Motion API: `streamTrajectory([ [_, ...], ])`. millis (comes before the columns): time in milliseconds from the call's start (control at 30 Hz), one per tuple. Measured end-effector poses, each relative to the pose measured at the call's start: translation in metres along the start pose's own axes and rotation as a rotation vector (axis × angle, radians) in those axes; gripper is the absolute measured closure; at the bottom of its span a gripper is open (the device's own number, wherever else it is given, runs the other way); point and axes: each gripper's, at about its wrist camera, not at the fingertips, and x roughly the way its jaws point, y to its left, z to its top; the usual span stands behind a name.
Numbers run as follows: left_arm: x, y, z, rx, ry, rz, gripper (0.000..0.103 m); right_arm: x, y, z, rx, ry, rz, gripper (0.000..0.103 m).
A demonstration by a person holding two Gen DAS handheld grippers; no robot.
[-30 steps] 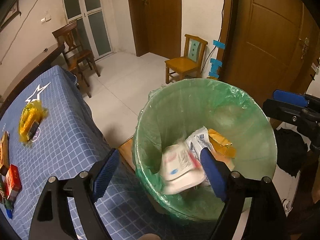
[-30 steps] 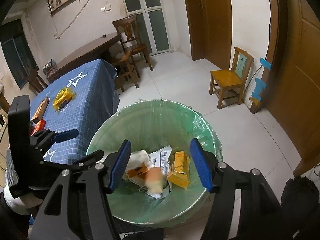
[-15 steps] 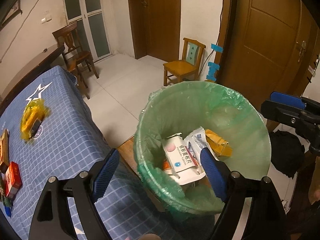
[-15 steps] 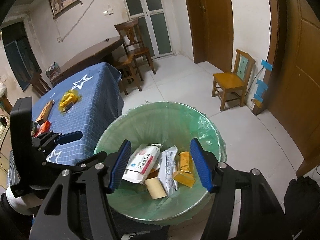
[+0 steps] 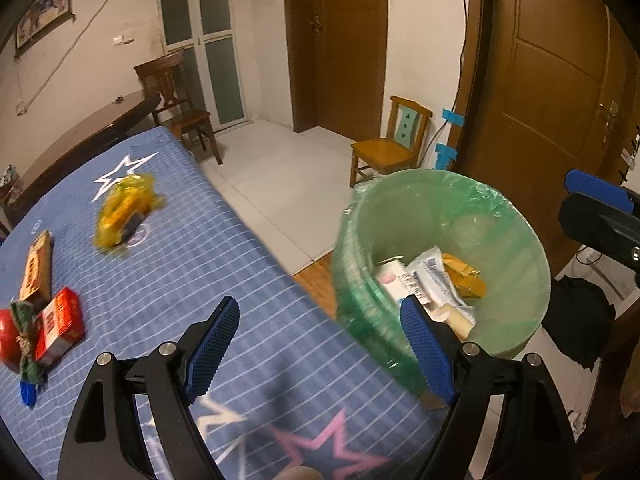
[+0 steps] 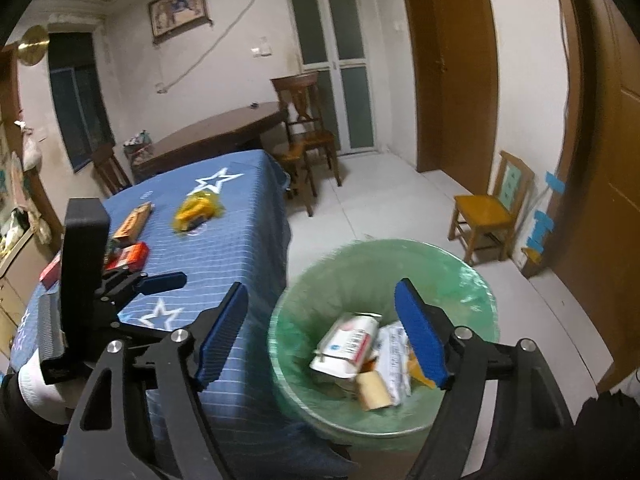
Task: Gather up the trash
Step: 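Move both open tools back over the table items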
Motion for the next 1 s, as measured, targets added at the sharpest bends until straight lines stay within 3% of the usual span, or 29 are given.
streamTrajectory([
  [600, -0.048, 0.103, -0.058, -0.125, 0.002, 0.084, 0.020, 0.030, 0.100, -0.008, -0.103, 0.046, 0.154, 0.021],
  [1000, -0.081, 0.219, -0.125, -0.268, 0.041, 0.157, 0.019, 0.050, 0.159, -0.023, -0.160, 0.110, 0.247, 0.019],
])
